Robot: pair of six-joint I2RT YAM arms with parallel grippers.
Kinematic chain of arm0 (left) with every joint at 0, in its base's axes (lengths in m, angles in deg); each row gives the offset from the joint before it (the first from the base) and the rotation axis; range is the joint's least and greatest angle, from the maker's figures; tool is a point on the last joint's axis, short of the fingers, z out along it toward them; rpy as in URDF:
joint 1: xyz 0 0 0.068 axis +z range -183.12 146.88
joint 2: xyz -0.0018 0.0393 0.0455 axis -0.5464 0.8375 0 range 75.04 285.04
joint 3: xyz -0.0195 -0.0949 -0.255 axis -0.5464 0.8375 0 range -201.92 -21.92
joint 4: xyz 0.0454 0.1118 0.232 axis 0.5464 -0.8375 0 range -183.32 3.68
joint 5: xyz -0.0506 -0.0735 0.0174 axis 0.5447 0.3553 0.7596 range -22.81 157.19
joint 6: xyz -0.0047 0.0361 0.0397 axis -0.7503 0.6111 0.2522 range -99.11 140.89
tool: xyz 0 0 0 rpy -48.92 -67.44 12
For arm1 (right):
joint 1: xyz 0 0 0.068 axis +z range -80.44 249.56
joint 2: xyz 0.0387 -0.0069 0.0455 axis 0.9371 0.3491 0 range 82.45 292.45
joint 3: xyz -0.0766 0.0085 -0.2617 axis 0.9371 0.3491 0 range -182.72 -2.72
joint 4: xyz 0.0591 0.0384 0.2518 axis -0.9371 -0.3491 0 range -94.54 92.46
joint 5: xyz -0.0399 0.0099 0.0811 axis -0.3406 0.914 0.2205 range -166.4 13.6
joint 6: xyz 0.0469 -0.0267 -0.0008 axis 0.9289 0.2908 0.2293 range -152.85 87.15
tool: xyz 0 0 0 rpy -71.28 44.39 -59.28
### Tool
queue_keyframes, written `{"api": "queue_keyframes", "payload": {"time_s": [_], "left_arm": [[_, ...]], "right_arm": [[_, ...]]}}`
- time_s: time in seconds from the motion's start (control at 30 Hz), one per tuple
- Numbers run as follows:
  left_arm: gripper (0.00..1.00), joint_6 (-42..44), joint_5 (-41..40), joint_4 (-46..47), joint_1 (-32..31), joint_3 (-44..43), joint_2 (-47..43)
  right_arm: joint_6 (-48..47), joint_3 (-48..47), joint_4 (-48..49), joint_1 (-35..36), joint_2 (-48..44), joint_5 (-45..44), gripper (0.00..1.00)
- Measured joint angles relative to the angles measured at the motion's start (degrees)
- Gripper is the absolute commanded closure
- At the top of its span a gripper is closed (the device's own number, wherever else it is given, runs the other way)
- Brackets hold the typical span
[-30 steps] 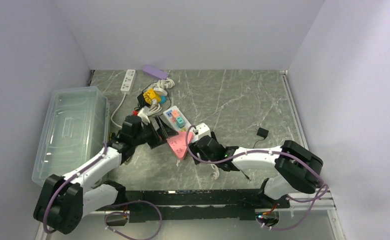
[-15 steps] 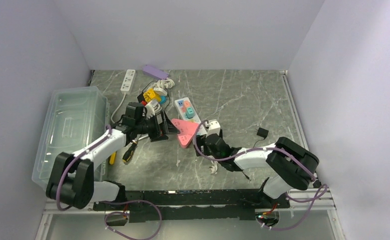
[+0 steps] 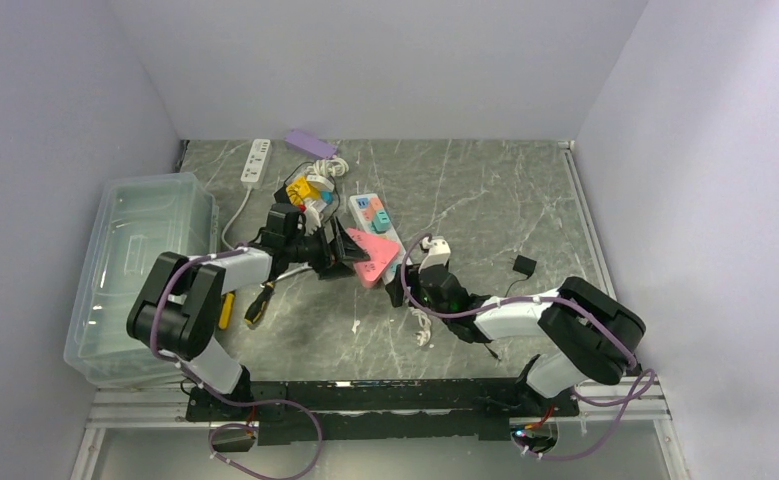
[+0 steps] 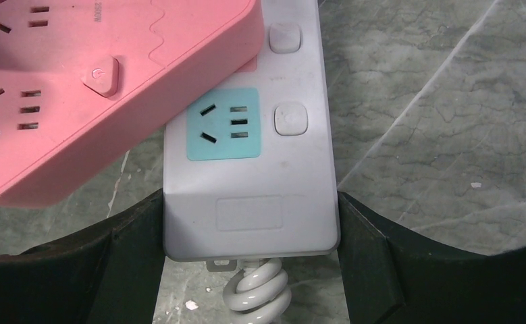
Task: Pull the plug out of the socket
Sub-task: Remove the plug from the socket.
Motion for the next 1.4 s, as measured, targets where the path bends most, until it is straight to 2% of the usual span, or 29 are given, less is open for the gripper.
{"api": "queue_keyframes", "payload": {"time_s": [0.23,0.37,0.7,0.73,0.8,0.83,1.4], "left_arm": [[0.33,-1.51,0.31,3.26,0.04,-2.14,2.95],[0.42,-2.51,0.55,5.22,0.04,-2.38,3.98],[0.70,-5.55,2.43,7.41,0.26,-2.56,5.29],[0.75,-5.64,2.45,7.39,0.26,-2.56,5.29],[0.94,-5.84,2.60,7.41,0.28,-2.56,5.29],[1.00,-5.95,2.69,7.45,0.33,-2.56,5.29],[1.00,-13.44,4.90,14.69,3.34,-1.40,6.23]], "right_arm": [[0.96,0.00,0.04,-0.15,0.00,1.05,1.00],[1.29,0.00,0.04,-0.15,0.00,1.49,1.00],[2.16,-0.02,-0.24,-0.20,0.33,1.79,1.00],[2.27,-0.13,-0.39,-0.20,0.39,1.79,1.00],[2.38,-0.39,-0.61,-0.20,0.66,1.66,1.00],[2.51,-0.63,-0.81,-0.20,0.90,1.49,1.00],[3.52,-3.87,-2.03,0.13,2.27,0.20,1.00]]}}
